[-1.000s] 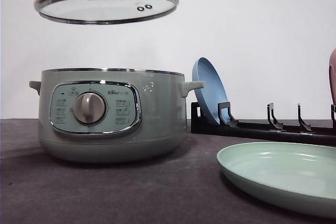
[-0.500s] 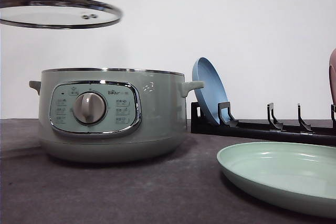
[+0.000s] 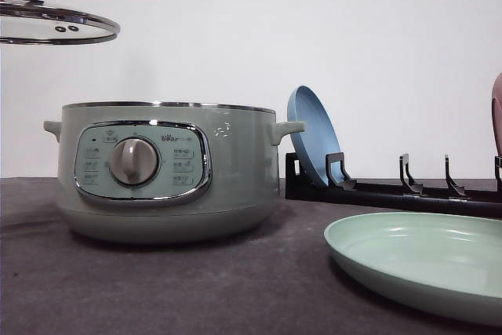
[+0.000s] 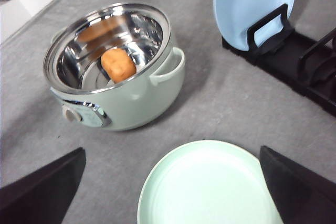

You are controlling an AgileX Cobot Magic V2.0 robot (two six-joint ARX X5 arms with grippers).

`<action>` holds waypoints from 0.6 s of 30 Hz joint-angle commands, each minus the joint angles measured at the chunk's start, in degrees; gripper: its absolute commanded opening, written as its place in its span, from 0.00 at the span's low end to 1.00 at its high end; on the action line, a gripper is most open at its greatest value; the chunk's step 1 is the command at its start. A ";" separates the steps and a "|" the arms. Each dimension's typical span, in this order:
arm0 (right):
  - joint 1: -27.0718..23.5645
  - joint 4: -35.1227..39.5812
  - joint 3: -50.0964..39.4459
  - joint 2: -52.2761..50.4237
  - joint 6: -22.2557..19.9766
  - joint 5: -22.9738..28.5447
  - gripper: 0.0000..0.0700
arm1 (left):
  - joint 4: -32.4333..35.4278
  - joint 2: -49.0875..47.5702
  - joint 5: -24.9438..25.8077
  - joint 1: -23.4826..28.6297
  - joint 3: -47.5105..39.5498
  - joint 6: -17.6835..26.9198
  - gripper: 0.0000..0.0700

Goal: Transfer potato from steamer to green plate

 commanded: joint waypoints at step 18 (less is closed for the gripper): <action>11.45 -3.10 33.86 45.05 -8.50 -3.70 1.00 | -0.49 -0.22 0.23 0.36 2.67 -0.50 0.00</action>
